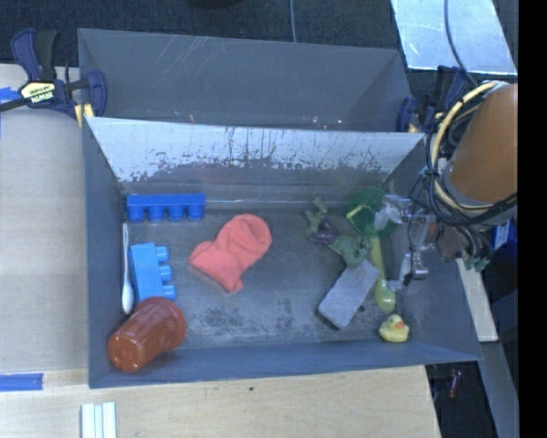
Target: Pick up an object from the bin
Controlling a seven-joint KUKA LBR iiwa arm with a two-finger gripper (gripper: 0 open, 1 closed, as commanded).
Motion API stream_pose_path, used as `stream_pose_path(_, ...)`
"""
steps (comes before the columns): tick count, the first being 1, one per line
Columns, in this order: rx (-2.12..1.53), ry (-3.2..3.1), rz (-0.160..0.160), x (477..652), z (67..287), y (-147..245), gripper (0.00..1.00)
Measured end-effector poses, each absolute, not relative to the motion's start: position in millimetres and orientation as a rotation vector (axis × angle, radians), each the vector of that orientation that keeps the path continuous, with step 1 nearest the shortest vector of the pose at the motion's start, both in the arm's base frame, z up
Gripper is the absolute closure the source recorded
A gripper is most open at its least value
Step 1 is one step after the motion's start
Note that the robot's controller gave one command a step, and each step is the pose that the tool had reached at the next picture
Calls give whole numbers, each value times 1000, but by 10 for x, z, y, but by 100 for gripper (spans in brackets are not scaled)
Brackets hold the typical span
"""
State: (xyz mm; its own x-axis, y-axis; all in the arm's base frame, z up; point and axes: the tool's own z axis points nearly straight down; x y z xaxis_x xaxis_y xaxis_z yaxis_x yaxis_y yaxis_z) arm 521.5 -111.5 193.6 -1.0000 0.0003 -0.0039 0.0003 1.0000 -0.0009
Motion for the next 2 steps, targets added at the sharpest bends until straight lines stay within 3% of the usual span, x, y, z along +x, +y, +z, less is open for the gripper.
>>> stream_pose_path(2, -711, 3034, -10, 5427, 747, -1258, 0)
